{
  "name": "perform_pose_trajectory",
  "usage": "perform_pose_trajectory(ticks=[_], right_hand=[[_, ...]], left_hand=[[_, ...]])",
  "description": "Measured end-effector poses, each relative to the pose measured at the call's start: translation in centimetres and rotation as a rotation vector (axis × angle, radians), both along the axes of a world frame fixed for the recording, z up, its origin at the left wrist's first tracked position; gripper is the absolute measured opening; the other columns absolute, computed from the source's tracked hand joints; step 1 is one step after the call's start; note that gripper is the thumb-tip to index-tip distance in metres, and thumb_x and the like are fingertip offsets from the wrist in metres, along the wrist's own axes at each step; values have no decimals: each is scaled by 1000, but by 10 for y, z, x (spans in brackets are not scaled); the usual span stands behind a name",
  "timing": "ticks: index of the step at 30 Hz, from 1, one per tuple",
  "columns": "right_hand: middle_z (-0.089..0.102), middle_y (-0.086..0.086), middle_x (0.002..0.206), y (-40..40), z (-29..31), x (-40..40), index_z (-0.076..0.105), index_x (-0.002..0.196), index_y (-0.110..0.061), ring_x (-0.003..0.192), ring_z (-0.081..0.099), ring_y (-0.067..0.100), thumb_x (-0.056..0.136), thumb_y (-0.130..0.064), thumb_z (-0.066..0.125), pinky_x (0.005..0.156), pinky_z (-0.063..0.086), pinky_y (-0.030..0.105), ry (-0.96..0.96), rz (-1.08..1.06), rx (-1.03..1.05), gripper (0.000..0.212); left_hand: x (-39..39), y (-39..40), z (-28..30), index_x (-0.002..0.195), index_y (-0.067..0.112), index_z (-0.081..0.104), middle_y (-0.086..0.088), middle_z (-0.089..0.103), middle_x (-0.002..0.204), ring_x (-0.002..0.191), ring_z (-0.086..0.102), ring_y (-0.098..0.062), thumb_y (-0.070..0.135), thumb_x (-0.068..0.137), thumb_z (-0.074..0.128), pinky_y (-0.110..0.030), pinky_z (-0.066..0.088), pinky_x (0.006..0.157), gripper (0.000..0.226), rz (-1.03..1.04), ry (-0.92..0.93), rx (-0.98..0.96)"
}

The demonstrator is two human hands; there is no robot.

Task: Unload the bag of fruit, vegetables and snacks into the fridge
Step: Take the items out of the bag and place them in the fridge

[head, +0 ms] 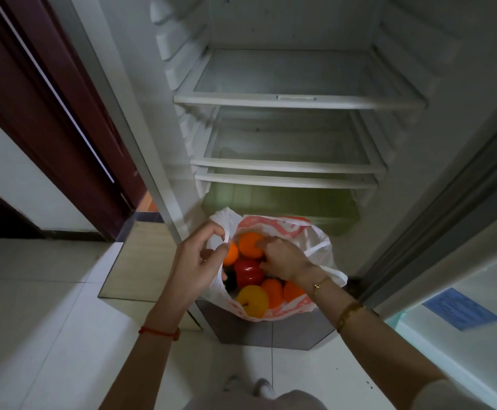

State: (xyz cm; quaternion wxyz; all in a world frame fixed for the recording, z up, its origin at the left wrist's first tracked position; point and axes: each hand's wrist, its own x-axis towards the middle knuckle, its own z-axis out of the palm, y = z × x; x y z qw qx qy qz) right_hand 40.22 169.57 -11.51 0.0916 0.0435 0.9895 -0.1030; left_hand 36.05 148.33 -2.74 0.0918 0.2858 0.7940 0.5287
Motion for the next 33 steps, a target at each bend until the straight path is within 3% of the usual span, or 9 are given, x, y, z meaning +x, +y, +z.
perform_pose_trajectory(ticks=[3, 6, 14, 19, 21, 23, 26, 30, 33], right_hand=[[51, 11, 139, -9, -26, -13, 46, 139, -18, 127, 47, 32, 86, -29, 66, 110, 35, 43, -51, 122, 92, 58], [37, 8, 152, -18, -44, -20, 37, 146, -22, 140, 30, 34, 89, -32, 64, 118, 20, 52, -84, 230, 224, 64], [41, 7, 150, -23, -55, -32, 40, 144, -20, 141, 29, 32, 88, -28, 63, 118, 19, 49, -64, 306, 297, 61], [41, -1, 147, -8, -32, -26, 34, 143, -30, 132, 44, 24, 71, -47, 76, 109, 38, 38, 17, 202, -48, 85], [43, -15, 143, -2, -1, -19, 36, 138, -40, 131, 44, 8, 67, -50, 79, 107, 39, 27, 134, 161, -305, 83], [46, -25, 133, 4, 35, -13, 42, 130, -42, 124, 46, -3, 67, -45, 84, 105, 43, 23, 282, 94, -511, 76], [49, -9, 129, 15, 73, -12, 46, 131, -30, 114, 54, 6, 67, -28, 86, 95, 54, 32, 483, -75, -647, 75], [51, 1, 133, 25, 111, -35, 45, 128, -27, 112, 57, 11, 71, -21, 86, 91, 51, 19, 708, -235, -728, 71], [49, 4, 136, 25, 125, -72, 41, 133, -15, 114, 54, 11, 72, -20, 86, 81, 46, 5, 726, -345, -722, 75]], left_hand=[[-1, -1, 1, 89, 19, 57, -25, 56, 68, 50, 57, -41, 15, 89, 63, -43, 47, 46, 7, -22, -10, 14], [-5, -2, 1, 87, 13, 57, 3, 43, 53, 43, 42, -16, 4, 91, 64, -28, 33, 45, 12, -18, 8, 4], [-16, -5, 1, 88, 12, 57, 11, 44, 55, 43, 35, -5, 3, 92, 63, -20, 28, 44, 12, -46, -10, 7], [-23, -4, 4, 85, 22, 57, -13, 48, 55, 40, 40, -16, 10, 91, 63, -28, 30, 42, 15, -35, -33, 39], [-26, -3, 7, 87, 27, 57, -32, 57, 74, 45, 50, -36, 29, 85, 62, -41, 38, 43, 6, -36, -80, 60], [-30, -4, 7, 90, 28, 59, -34, 59, 85, 54, 55, -43, 43, 79, 58, -47, 45, 47, 19, -34, -90, 56], [-34, -4, 8, 91, 25, 60, -32, 58, 84, 63, 58, -47, 43, 78, 57, -51, 48, 51, 23, -34, -85, 57], [-36, -1, 8, 85, 28, 58, -16, 64, 82, 54, 54, -32, 34, 81, 58, -32, 39, 51, 8, -38, -61, 62], [-36, -1, 9, 88, 25, 59, -25, 63, 84, 62, 56, -48, 42, 77, 57, -45, 44, 49, 20, -36, -70, 57]])
